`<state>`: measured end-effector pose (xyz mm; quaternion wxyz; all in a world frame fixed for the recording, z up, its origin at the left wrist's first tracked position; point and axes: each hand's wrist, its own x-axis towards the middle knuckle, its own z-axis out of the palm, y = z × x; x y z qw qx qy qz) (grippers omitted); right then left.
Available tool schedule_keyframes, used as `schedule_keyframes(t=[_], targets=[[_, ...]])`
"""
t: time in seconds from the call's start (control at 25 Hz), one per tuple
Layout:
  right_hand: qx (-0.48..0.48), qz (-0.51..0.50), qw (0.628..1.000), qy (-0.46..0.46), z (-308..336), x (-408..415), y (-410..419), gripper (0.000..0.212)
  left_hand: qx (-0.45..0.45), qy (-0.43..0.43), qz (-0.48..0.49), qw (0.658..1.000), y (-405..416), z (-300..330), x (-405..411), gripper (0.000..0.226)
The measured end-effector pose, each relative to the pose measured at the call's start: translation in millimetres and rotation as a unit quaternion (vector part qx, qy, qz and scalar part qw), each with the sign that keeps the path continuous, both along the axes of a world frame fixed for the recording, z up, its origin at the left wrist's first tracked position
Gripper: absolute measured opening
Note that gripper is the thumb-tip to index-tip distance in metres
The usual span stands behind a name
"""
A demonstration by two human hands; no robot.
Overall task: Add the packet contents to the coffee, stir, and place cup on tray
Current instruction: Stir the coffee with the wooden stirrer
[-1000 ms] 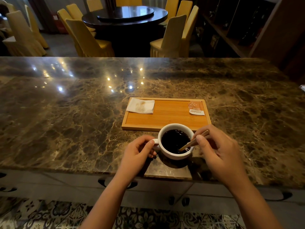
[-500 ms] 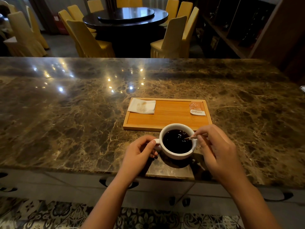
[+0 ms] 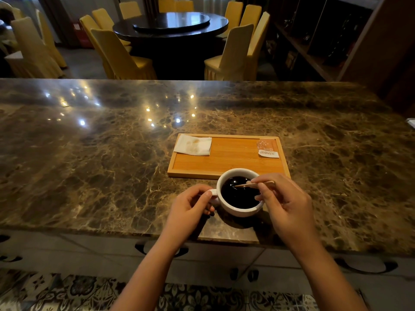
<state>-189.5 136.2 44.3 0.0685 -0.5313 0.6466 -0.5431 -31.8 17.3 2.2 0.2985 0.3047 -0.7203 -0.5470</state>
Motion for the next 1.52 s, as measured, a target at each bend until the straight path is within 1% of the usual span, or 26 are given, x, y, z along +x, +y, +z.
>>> schedule_keyframes(t=[0.12, 0.28, 0.36, 0.52, 0.6, 0.64, 0.76, 0.84, 0.96, 1.04, 1.12, 1.2, 1.28, 1.36, 1.52], targets=[[0.019, -0.023, 0.996, 0.082, 3.6, -5.6, 6.0, 0.022, -0.002, 0.0, -0.002, 1.0, 0.0, 0.7, 0.1, 0.018], [0.05, -0.024, 0.991, 0.124, 14.5, -4.7, 13.9, 0.017, -0.004, -0.001, -0.001, 1.0, -0.1, 0.1, 0.1, 0.018], [0.051, -0.013, 0.993, 0.104, 18.5, -2.4, 16.5, 0.018, -0.004, -0.001, -0.001, 1.0, 0.0, -0.1, 0.0, 0.018], [0.025, 0.048, 0.998, -0.03, 13.9, 3.2, 7.3, 0.02, -0.006, -0.003, 0.003, 1.0, -0.1, 0.0, -0.5, 0.017], [0.008, 0.047, 0.997, -0.062, 7.9, 3.2, 0.1, 0.021, -0.003, -0.003, 0.004, 1.0, 0.1, 0.5, -0.4, 0.017], [0.003, 0.03, 0.998, -0.05, 5.7, 1.2, -1.7, 0.022, 0.0, -0.001, 0.004, 1.0, 0.4, 0.8, -0.2, 0.017], [0.01, -0.022, 0.999, 0.03, 4.9, -8.6, 3.0, 0.024, 0.002, 0.002, 0.002, 1.0, 0.8, 0.8, -0.5, 0.017], [0.028, -0.018, 0.999, 0.037, 7.6, -12.8, 8.4, 0.024, 0.006, 0.002, 0.004, 1.0, 0.8, 0.6, -0.3, 0.017], [0.056, -0.002, 0.998, 0.014, 13.4, -16.9, 14.7, 0.018, 0.011, 0.004, 0.005, 1.0, 1.1, 0.4, -0.7, 0.018], [0.068, 0.02, 0.997, -0.026, 17.1, -19.1, 16.8, 0.012, 0.012, 0.006, 0.004, 1.0, 1.2, 0.7, -0.2, 0.018], [0.067, 0.024, 0.996, -0.05, 21.2, -22.3, 17.9, 0.015, 0.014, 0.008, 0.005, 1.0, 0.9, 0.0, -0.2, 0.018], [0.053, 0.002, 0.996, -0.071, 26.6, -27.0, 17.5, 0.019, 0.012, 0.007, 0.005, 1.0, 1.0, -0.3, -0.3, 0.018], [0.028, -0.028, 0.994, -0.098, 32.2, -33.6, 15.7, 0.019, 0.007, 0.007, 0.004, 1.0, 0.9, -0.2, -0.4, 0.018], [0.014, -0.053, 0.994, -0.094, 37.3, -41.4, 12.7, 0.018, 0.006, 0.008, 0.002, 1.0, 0.9, -0.2, -0.6, 0.018], [0.023, -0.072, 0.993, -0.088, 48.5, -55.7, 6.1, 0.018, 0.004, 0.007, 0.004, 1.0, 0.9, -1.1, -0.6, 0.018]])
